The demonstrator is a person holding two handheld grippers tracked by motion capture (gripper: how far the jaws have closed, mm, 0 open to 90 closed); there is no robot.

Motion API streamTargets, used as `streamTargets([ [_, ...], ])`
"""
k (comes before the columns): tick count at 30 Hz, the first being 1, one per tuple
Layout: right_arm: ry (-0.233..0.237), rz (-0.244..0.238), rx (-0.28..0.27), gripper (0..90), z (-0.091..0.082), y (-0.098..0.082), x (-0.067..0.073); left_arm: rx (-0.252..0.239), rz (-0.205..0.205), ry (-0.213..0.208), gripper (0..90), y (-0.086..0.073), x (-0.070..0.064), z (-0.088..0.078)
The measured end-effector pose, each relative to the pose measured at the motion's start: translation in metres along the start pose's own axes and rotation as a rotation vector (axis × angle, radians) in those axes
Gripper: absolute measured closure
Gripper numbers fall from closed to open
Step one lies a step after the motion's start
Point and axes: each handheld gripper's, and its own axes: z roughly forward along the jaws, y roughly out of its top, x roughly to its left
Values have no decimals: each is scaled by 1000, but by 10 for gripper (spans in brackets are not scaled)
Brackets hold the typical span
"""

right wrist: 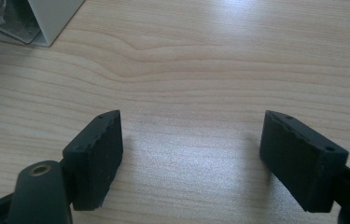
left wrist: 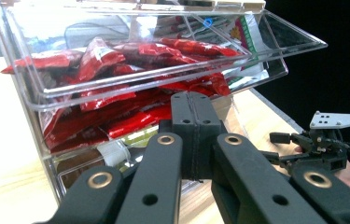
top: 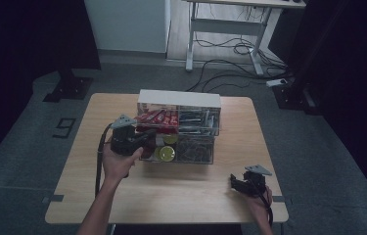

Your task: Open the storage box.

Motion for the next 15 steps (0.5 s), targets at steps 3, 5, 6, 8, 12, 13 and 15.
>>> streamTargets([
  [3,0,0,0,211,0,0,0,2,0,0,900,1,0,2],
  [5,0,0,0,211,0,0,0,5,-2,-3,900,1,0,3],
  [6,0,0,0,211,0,0,0,7,-5,-7,900,2,1,3],
  [8,0,0,0,211,0,0,0,1,-9,-8,900,3,1,3],
  [12,0,0,0,211,0,0,0,3,-8,-5,900,7,0,3],
  [13,0,0,0,211,0,0,0,6,-6,-4,900,8,0,3],
  [15,0,0,0,211,0,0,0,9,-6,-3,900,9,0,3],
])
